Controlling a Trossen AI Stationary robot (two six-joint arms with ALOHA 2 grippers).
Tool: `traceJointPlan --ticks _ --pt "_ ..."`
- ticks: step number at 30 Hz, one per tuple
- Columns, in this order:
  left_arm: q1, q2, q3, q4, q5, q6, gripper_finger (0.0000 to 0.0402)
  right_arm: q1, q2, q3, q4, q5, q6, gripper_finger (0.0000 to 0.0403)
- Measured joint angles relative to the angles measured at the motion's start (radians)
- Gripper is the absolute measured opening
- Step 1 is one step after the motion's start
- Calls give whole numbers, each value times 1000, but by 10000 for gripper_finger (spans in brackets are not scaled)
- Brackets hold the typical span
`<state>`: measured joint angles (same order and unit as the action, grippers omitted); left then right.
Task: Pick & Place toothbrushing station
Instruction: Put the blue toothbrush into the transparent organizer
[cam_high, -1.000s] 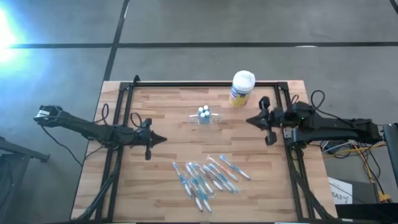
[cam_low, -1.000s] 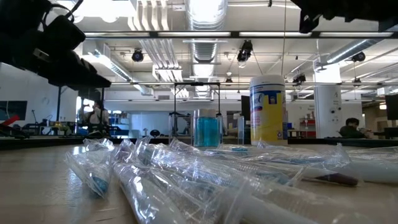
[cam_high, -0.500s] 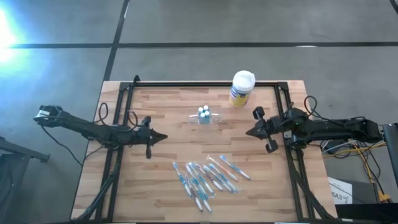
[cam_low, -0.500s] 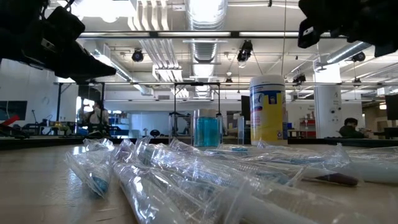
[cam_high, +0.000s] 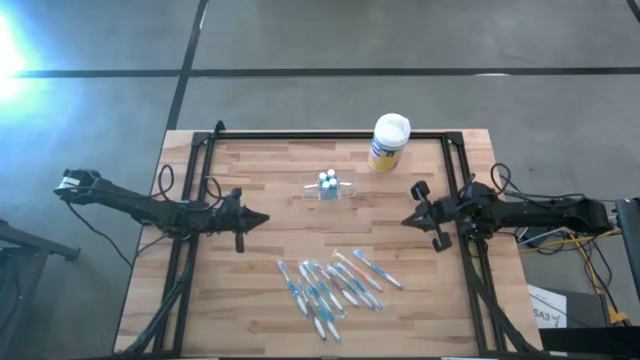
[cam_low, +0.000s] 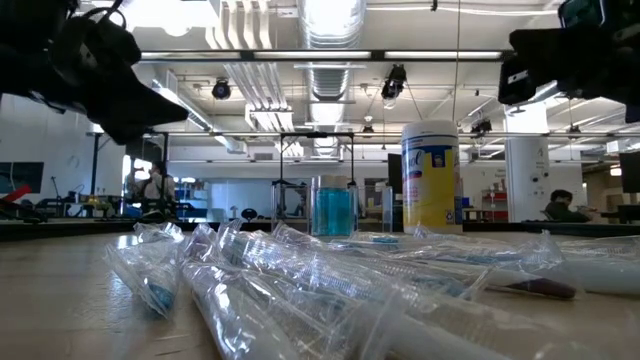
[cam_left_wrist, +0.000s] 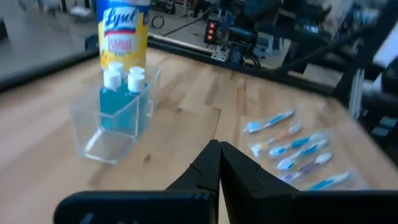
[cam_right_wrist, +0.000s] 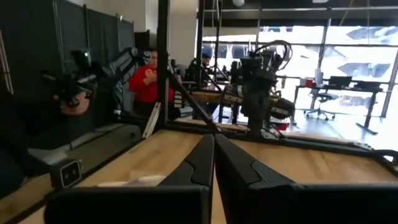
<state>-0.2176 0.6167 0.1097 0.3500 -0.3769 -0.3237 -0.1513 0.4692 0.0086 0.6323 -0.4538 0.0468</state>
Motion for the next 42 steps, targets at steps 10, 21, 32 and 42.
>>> traceJointPlan --ticks 10,21,32,42 --pt "0 0 0 2 -60 -46 10 0 -209 0 -168 -126 58 8" --pt "0 0 2 2 -97 -30 10 0 -467 2 -351 82 69 8" --pt "0 7 2 1 -112 -15 10 9 -422 0 -414 216 -11 8" --pt "-24 74 57 19 53 -183 9 9 -423 0 -466 219 29 8"
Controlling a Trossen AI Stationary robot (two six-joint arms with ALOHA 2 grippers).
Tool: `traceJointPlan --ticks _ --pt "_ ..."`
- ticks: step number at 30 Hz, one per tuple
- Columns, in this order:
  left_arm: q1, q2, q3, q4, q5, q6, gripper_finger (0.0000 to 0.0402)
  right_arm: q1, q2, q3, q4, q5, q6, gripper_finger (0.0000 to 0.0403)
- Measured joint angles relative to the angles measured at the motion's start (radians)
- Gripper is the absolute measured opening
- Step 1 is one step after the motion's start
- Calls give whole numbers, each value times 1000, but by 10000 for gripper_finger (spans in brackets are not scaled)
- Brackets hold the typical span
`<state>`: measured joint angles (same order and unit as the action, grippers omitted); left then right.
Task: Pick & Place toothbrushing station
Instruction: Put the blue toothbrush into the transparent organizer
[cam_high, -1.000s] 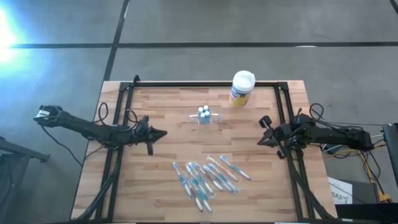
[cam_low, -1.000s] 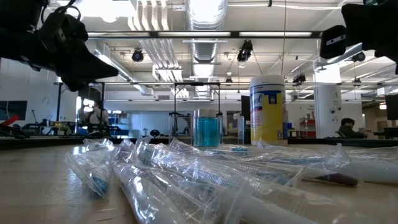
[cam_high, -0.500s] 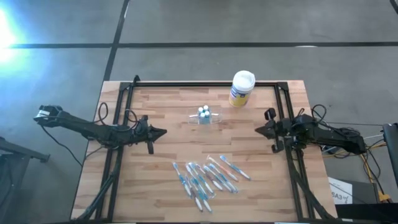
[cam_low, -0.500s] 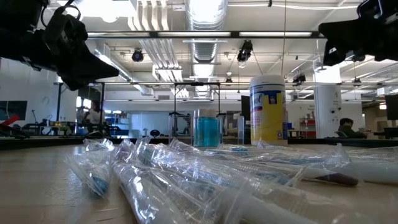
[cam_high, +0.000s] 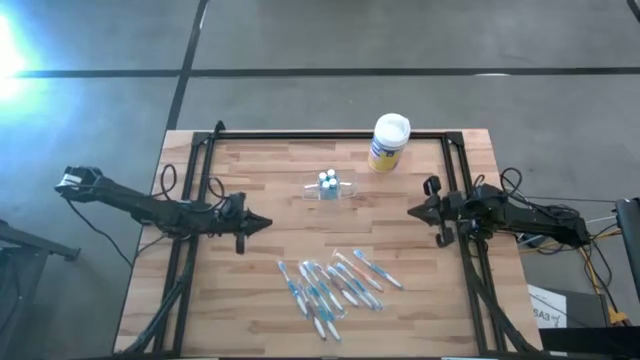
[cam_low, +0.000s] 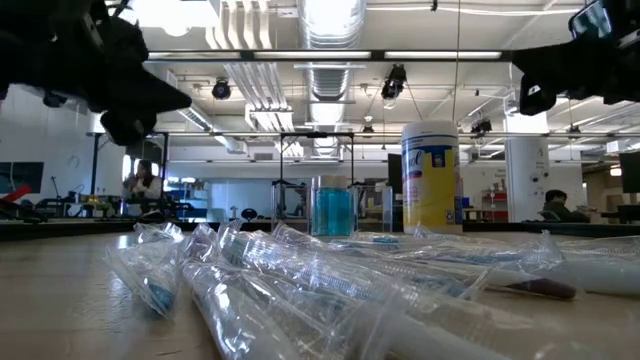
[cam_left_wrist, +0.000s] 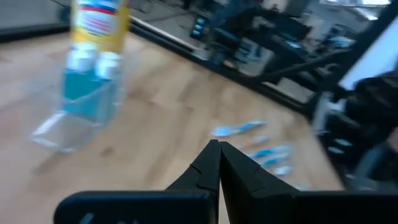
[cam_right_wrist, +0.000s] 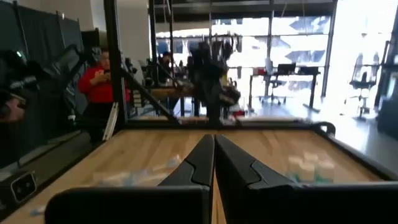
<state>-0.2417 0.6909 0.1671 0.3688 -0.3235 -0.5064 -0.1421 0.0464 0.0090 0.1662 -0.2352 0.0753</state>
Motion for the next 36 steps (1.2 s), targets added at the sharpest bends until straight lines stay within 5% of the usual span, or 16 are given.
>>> traceJointPlan --ticks 4,13,20,29,36 --pt "-59 92 134 -100 20 -54 9 0 2 0 -14 2 -4 8" --pt "-162 386 571 -933 -50 -558 9 0 2 0 -7 3 -34 8" --pt "-208 638 719 -953 26 -674 20 -1 1 0 -6 2 -71 8" --pt "-240 916 884 -949 126 -704 164 -1 1 20 -1 1 -38 8" --pt "-235 968 919 -1028 158 -727 288 0 2 21 -5 0 -20 8"
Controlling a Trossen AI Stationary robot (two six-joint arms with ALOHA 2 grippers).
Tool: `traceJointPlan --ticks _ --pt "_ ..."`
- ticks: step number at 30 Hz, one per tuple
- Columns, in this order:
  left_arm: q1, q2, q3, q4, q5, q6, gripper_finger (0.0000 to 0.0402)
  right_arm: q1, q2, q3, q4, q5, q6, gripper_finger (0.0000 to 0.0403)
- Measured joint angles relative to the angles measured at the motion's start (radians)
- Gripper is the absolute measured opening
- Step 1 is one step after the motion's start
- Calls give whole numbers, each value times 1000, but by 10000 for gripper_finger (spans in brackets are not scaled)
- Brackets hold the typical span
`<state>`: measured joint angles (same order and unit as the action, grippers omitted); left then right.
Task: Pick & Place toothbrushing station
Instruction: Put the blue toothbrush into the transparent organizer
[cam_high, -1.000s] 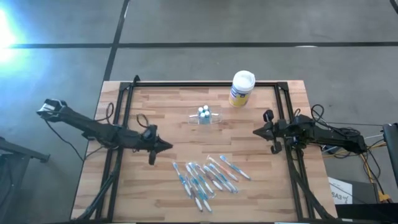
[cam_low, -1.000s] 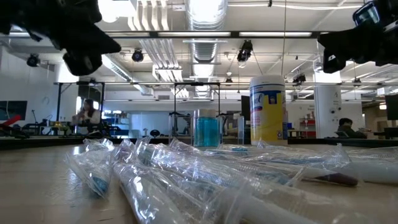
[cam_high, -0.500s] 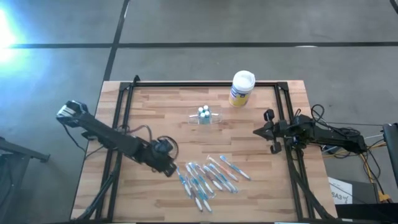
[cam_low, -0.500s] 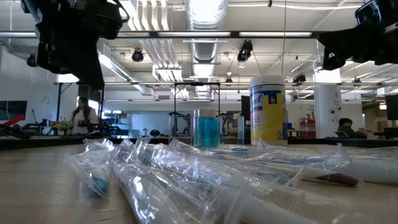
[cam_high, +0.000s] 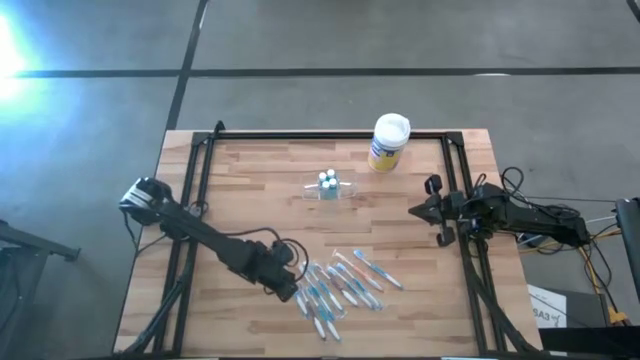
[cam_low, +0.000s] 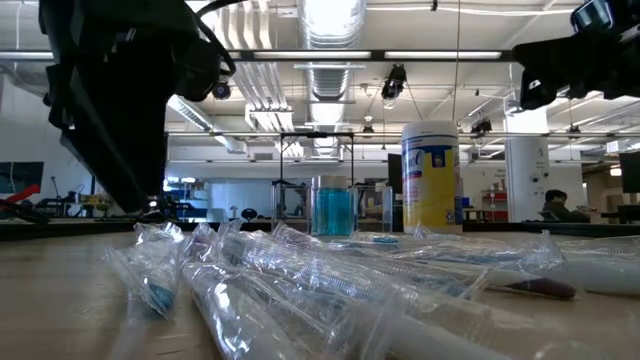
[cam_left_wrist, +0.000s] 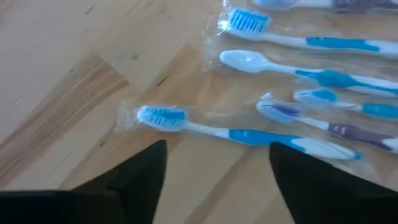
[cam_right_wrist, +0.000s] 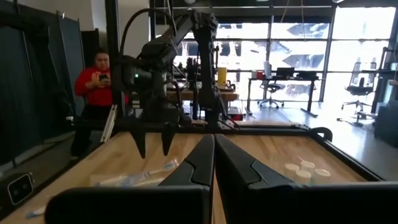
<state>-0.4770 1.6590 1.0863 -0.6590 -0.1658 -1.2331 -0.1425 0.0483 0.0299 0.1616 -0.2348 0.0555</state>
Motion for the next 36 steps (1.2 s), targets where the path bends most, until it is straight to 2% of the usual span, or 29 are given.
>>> traceJointPlan --ticks 3,7,12,22,36 --pt "0 -14 1 -72 -11 -21 316 0 0 0 0 0 0 8" --pt "0 -15 -17 -127 -53 -63 324 0 0 0 0 0 -2 8" --pt "5 -14 -79 11 -59 -40 316 0 0 0 -1 1 -2 8" --pt "18 -14 -153 135 -40 -70 311 0 1 0 -2 2 2 8" --pt "114 -14 -173 139 -126 54 295 0 2 0 -1 2 -3 8"
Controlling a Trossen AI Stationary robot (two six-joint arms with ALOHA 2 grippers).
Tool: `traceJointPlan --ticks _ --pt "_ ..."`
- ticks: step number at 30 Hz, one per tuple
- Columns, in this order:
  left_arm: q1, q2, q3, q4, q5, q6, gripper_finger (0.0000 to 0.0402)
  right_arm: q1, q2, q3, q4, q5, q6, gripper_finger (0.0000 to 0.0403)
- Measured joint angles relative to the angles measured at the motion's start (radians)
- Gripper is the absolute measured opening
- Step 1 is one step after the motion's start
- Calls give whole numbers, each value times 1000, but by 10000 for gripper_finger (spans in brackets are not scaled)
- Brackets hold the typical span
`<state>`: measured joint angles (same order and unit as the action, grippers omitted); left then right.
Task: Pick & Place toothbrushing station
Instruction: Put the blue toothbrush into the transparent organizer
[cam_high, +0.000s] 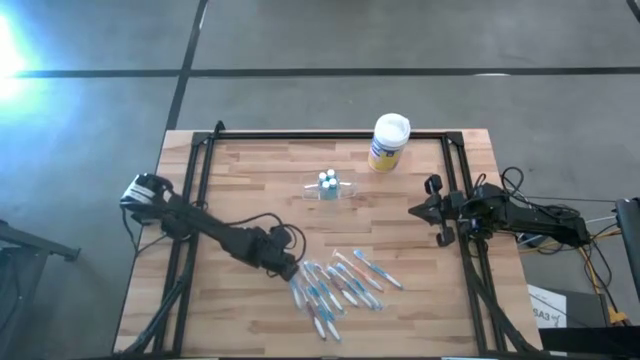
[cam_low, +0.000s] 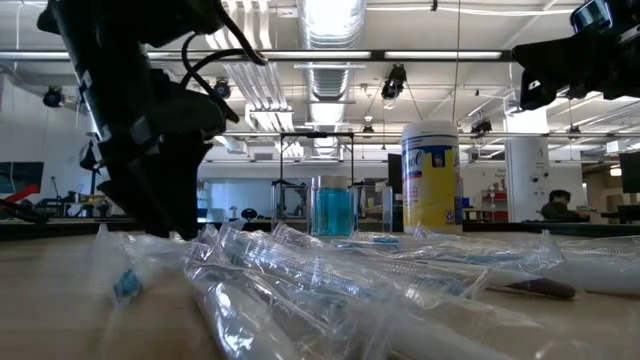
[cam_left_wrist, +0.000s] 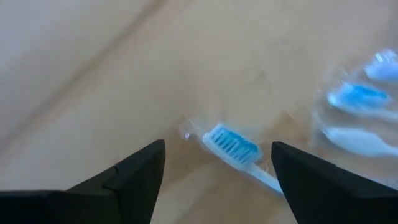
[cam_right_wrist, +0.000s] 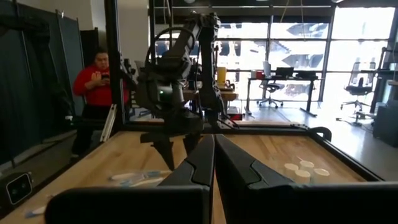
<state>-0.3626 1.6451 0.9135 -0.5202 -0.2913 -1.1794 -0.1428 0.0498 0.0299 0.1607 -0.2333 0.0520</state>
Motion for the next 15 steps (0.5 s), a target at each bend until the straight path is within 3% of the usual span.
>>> traceJointPlan --ticks 8,15 --pt "55 0 -5 -1 -122 146 291 0 0 0 2 38 -32 8" --pt "72 -10 17 -4 -113 229 291 1 0 0 -8 54 -28 8"
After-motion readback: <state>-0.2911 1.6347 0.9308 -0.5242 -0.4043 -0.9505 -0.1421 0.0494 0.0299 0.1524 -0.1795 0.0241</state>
